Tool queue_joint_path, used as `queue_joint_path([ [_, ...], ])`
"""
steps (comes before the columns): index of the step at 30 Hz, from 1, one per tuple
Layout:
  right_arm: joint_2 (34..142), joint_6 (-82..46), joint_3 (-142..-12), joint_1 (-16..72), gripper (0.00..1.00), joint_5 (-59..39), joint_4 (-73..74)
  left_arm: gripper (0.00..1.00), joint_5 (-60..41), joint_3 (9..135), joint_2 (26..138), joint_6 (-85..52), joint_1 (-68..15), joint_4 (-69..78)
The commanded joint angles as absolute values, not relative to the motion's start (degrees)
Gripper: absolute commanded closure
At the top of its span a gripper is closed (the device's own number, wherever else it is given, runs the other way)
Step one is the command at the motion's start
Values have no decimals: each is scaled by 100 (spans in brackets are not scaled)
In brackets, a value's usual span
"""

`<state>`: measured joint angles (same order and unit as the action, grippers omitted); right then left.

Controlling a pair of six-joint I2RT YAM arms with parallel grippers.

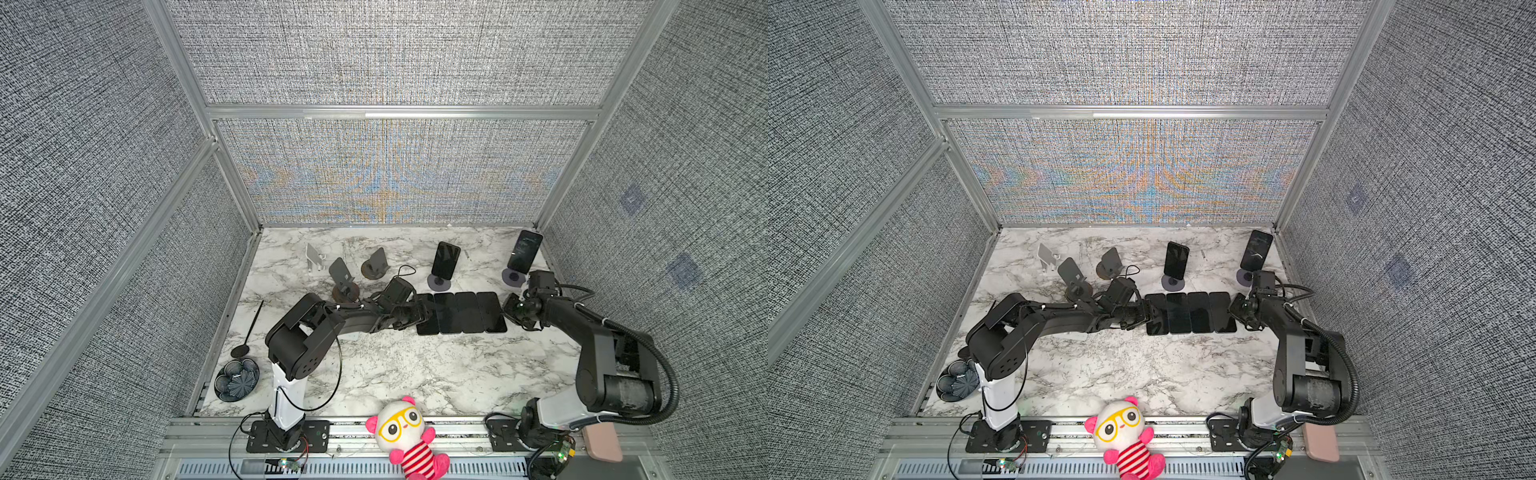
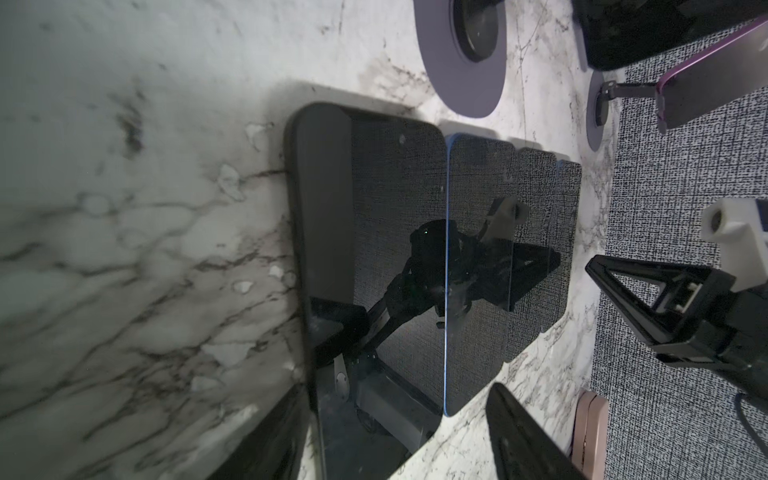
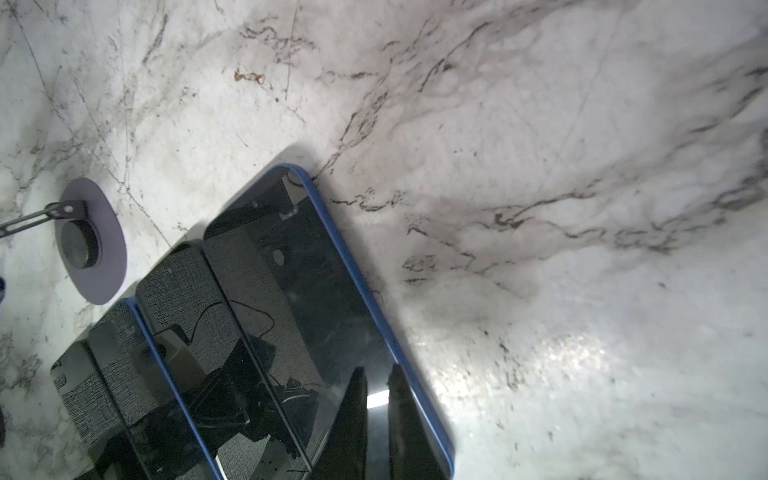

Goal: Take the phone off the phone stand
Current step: 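Lower the black phone flat beside the three phones and open left gripper, then reach right gripper to the purple-edged phone on its stand while left gripper draws back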

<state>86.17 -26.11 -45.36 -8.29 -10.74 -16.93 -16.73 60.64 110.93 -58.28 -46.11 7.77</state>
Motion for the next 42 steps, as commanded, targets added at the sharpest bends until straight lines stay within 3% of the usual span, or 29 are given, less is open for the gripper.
queue_joint_path([
  [1,8454,-2527,-4551,-835,87,-1165,-1806,27,-1458,6072,11005,-5612,-4622,79],
  [12,7593,-2105,-4986,-872,87,-1545,-2287,22,-953,6758,10622,-4586,-4606,-776],
  [21,7464,-1512,-6352,-1166,85,-779,-3151,19,-913,6708,10262,-4081,-4609,-464],
  [28,7959,-1192,-7573,-1753,32,-1104,-3561,7,-957,6269,9923,-4027,-4606,-280],
  [32,8450,-1142,-8204,-1756,13,-1004,-3825,1,-1009,6119,9879,-4065,-4610,-95],
  [35,8784,-1282,-8443,-1678,1,-884,-3907,2,-1020,6006,9844,-4103,-4607,45],
  [42,9372,-1243,-8582,-1034,1,236,-3543,2,-901,5657,9564,-4137,-4622,195],
])
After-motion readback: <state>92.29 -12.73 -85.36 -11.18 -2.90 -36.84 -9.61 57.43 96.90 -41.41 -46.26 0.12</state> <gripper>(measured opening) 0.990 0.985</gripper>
